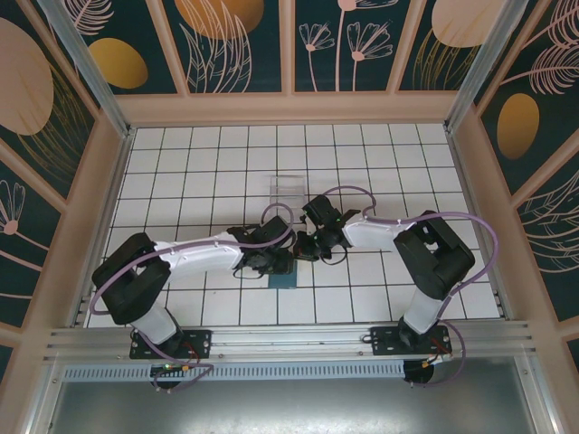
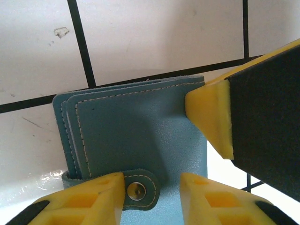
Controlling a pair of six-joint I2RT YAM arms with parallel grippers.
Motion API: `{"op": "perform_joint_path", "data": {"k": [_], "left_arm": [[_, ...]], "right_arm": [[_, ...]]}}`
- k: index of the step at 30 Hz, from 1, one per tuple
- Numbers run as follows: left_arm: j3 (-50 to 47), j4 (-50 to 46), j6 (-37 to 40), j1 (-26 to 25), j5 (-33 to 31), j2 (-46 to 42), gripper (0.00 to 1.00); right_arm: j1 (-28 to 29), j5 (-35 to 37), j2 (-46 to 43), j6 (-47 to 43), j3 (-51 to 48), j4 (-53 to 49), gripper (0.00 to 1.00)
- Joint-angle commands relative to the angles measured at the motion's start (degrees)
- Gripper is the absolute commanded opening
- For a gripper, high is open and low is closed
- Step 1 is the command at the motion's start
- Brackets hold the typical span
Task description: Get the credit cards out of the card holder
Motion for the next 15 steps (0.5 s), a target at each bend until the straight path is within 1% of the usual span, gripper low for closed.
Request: {"op": "perform_joint_path", "data": {"k": [1,4,6,8,11,15], "left_arm": [[2.52,-3.64,1.83,-0.48,-2.46,2.2,0.37],[4.13,-7.26,2.33,-1.1,-5.72,3.41,0.32],[5.7,-9.14,2.47,-1.54,-7.56,4.0,0.3],[6.4,-10.55,2.61,-1.8,-8.82,4.62,0.3],[7.29,-11.99,2.88,-2.28,-9.94,5.82,0.33],[7.56,-12.59,2.96,-2.64,-10.57,6.8,0.3]], "right_arm": [[-0.1,3.44,2.19,-1.12,0.13,-3.89,0.0],[-0.1,3.71,1.87,-1.04,0.09,-4.0,0.0],[-0.18,3.63,1.73,-0.99,0.13,-3.87,0.0],[-0.18,3.75,1.72,-0.86,0.13,-3.87,0.0],[-0.29,3.79,1.74,-0.78,0.09,-3.82,0.0],[-0.27,3.88,1.48,-0.77,0.13,-3.94,0.0]]}}
